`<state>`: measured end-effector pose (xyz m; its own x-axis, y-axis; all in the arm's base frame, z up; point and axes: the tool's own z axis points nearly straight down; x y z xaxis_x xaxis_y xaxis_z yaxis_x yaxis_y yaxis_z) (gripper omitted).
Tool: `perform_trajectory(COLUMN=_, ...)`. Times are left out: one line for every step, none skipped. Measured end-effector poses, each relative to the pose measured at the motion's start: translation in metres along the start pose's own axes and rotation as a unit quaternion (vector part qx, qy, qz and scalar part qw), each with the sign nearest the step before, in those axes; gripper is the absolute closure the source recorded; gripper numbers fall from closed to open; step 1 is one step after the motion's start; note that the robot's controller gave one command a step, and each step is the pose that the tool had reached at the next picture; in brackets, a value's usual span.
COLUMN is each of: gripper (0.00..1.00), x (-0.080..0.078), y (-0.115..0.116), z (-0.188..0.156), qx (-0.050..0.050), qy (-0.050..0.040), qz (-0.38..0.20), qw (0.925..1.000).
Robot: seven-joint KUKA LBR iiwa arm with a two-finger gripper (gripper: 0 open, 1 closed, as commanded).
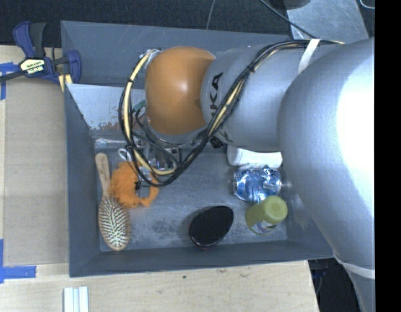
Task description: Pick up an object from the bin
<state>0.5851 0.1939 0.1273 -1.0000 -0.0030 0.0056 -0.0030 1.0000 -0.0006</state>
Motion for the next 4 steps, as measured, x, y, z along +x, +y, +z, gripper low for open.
perform_trajectory(gripper=0.0, x=-0.016, y=-0.009, z=0.006, qx=-0.001, qy=-0.0019, qz=0.08, qw=0.9968)
perform_trajectory(gripper=0.0, x=-0.006, y=-0.017, z=0.049, qx=0.0, qy=-0.0002, qz=-0.005, qw=1.0)
perform_trajectory(gripper=0.0, x=-0.003, y=0.009, z=0.057, qx=0.001, qy=-0.0013, qz=0.013, qw=0.9999)
perform_trajectory(gripper=1.0, x=-0.004, y=0.007, z=0.056, qx=0.001, qy=-0.0021, qz=0.015, qw=0.9999)
